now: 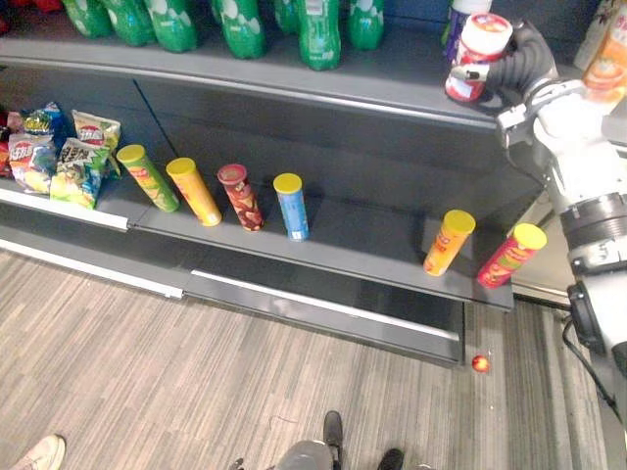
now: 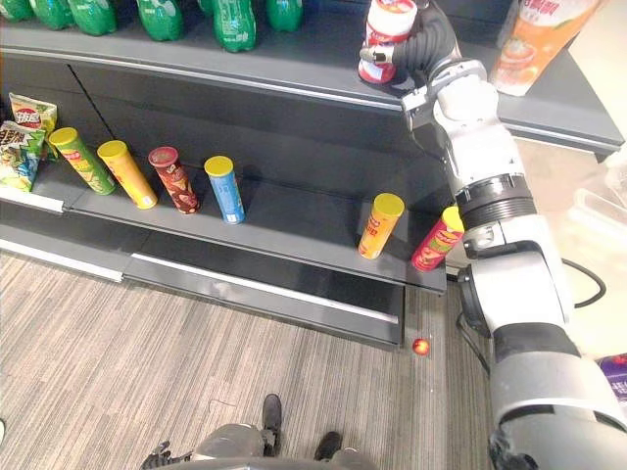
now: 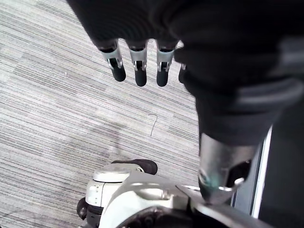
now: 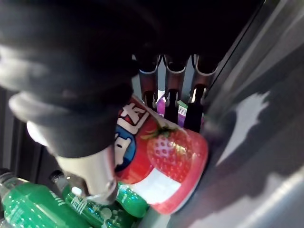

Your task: Put the gum and the chips on the shelf.

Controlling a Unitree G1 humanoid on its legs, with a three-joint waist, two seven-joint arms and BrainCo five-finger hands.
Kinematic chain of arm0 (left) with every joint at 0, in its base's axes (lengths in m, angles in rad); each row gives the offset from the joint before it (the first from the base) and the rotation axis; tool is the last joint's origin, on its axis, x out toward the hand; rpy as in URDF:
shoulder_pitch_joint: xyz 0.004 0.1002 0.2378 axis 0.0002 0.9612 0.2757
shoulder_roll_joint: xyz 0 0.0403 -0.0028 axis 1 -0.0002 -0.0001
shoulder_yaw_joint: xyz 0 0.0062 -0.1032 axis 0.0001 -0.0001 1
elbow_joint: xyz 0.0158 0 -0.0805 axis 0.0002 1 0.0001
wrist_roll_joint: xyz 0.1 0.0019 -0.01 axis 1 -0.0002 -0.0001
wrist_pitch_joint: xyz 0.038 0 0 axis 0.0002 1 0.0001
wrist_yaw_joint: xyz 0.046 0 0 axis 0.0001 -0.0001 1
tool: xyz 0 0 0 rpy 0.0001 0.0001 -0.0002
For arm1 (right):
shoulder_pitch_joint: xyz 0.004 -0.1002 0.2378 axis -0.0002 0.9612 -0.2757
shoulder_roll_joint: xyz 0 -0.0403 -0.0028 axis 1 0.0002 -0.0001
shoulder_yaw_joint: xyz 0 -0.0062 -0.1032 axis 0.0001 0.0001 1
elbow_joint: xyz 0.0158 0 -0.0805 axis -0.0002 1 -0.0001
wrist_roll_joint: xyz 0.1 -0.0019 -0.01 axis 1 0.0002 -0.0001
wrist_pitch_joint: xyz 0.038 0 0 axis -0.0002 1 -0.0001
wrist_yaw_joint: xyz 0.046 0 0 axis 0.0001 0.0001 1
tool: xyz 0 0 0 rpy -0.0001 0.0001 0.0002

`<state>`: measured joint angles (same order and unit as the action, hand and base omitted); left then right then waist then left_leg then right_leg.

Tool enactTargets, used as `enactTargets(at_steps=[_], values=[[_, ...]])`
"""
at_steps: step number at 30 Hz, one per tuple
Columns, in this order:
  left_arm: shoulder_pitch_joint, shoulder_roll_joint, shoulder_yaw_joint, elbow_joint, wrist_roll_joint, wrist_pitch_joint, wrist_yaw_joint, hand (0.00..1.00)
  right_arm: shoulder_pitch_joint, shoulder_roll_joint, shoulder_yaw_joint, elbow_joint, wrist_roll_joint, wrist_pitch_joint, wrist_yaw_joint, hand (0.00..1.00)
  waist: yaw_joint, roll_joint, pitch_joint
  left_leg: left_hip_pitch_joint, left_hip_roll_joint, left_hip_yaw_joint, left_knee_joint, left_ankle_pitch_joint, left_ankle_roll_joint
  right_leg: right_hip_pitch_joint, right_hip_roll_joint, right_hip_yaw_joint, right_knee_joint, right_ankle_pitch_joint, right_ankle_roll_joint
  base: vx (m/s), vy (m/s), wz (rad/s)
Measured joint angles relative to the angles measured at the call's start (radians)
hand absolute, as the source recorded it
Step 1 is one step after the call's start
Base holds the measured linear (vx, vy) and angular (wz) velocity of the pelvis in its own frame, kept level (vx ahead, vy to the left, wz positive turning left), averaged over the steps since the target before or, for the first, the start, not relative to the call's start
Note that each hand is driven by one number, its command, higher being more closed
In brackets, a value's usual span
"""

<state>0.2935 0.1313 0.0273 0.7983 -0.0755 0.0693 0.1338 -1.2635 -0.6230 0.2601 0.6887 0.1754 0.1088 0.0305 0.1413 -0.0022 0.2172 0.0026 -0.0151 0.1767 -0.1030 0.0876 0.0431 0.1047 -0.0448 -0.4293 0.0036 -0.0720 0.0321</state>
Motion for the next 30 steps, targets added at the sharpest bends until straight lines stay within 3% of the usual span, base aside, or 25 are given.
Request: enactTargets(at_steps=[16,17,30], values=[[-0.032,0.004,-0.021,-0.009,-0.039,0.0,0.011,0.0,-0.11,-0.026,0.061,0.033,0.031,-0.014,-0.026,1.0,0.003,0.007,0.053,-0.038,0.008,0.011,0.0,0.001,-0.006,-0.048,0.003,0.011,0.016,0.002,-0.006,0.0,0.028,-0.02],[-0.034,0.004,-0.021,-0.009,-0.039,0.0,0.011,0.0,-0.11,-0.026,0.062,0.033,0.031,-0.017,-0.025,0.0,0.003,0.007,0.054,-0.037,0.008,0.014,0.0,0.001,-0.006,-0.049,0.003,0.014,0.016,0.002,-0.006,0.01,0.037,-0.06],[-0.035,0.012,-0.031,-0.01,-0.04,0.001,0.013,0.0,-0.107,-0.027,0.084,0.037,0.03,-0.025,0.003,0.0,0.0,0.006,0.058,-0.03,0.01,0.033,0.0,0.004,-0.002,-0.049,0.004,0.03,0.015,0.007,-0.01,0.02,0.021,-0.03]])
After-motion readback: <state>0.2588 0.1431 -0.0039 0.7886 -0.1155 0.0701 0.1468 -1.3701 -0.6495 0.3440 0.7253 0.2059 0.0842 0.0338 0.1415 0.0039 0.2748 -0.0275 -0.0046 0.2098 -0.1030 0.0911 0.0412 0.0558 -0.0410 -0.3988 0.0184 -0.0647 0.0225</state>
